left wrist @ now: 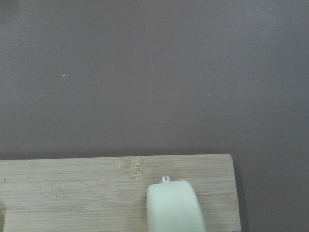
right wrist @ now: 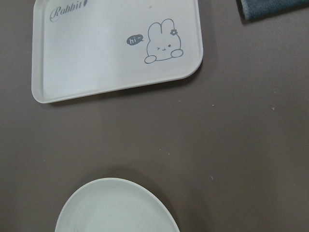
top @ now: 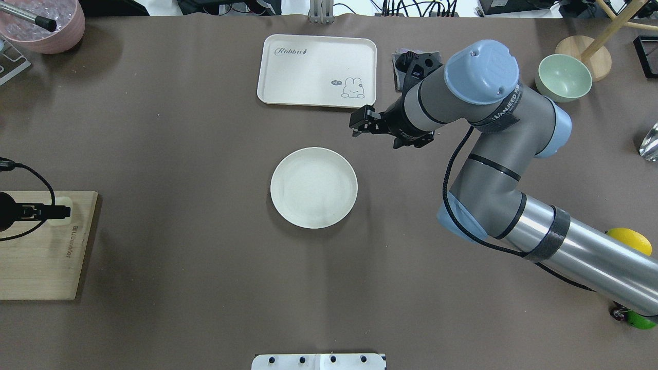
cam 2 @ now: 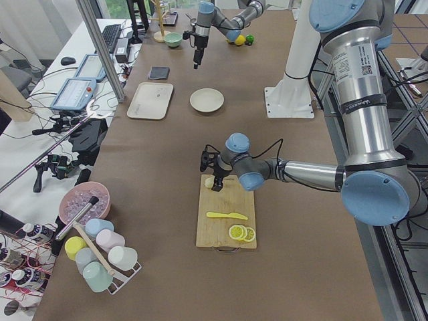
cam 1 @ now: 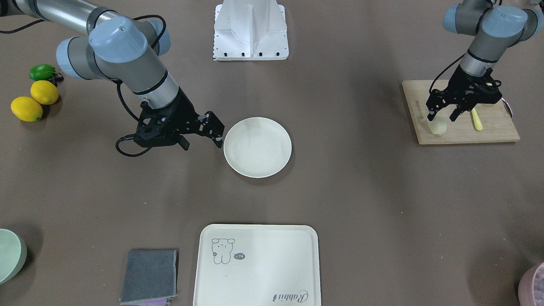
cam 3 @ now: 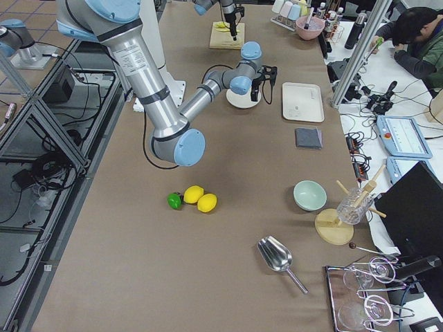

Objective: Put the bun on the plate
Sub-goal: 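Grasp the pale bun with the left gripper while the right arm withdraws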

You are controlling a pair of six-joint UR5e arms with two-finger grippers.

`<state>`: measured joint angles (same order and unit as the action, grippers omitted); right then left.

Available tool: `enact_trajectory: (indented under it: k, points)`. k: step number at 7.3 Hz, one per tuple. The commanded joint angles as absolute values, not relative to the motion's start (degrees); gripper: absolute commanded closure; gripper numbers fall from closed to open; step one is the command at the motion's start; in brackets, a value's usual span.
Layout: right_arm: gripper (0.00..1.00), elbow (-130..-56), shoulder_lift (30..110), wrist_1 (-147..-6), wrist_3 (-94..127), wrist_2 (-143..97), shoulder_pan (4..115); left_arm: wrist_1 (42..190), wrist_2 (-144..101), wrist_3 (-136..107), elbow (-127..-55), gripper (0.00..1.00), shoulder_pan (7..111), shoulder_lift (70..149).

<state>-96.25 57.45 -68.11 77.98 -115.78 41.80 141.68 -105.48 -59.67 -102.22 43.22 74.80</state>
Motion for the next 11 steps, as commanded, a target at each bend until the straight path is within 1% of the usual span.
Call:
enact_trajectory:
  k: [1, 2, 3, 4, 5, 6, 7, 9, 10, 11]
  points:
    - [0.01, -96.4, 57.7, -68.1, 77.4, -117.2, 43.2, 141.7, -105.5, -59.6, -102.0, 0.52, 43.2, 74.8]
    - [0.01, -97.0, 58.7, -68.9, 77.3, -120.7, 46.1, 141.8, -105.5, -59.5, -102.0, 0.53, 43.2, 75.1]
    - [0.01, -98.6, 60.0, -70.6, 75.3, -121.8, 47.6, 141.8, -105.5, -59.4, -101.9, 0.56, 43.2, 75.5]
    - [0.01, -100.6, 61.1, -74.6, 72.4, -121.8, 48.6, 141.8, -105.6, -59.4, -101.9, 0.59, 43.2, 75.6]
    - [0.00, -103.1, 61.1, -81.4, 67.5, -122.2, 51.4, 141.8, -105.6, -59.4, -101.9, 0.63, 43.3, 75.8]
    - [0.00, -103.9, 61.1, -89.4, 60.9, -123.0, 54.7, 141.8, -105.6, -59.3, -101.9, 0.64, 43.4, 76.4]
    - [0.00, -104.5, 62.7, -94.4, 51.4, -123.0, 58.7, 141.7, -106.3, -59.3, -102.4, 0.68, 44.2, 76.4]
    - [0.00, -105.5, 71.2, -95.5, 34.9, -123.8, 65.4, 141.2, -106.3, -59.1, -103.1, 0.69, 45.7, 76.5]
    - [0.00, -105.2, 74.8, -95.5, 29.4, -126.1, 68.9, 139.5, -107.7, -58.7, -104.0, 0.70, 47.8, 78.6]
    - [0.00, -105.6, 78.6, -95.5, 23.6, -127.6, 72.4, 132.5, -108.0, -58.6, -105.1, 0.70, 49.2, 84.0]
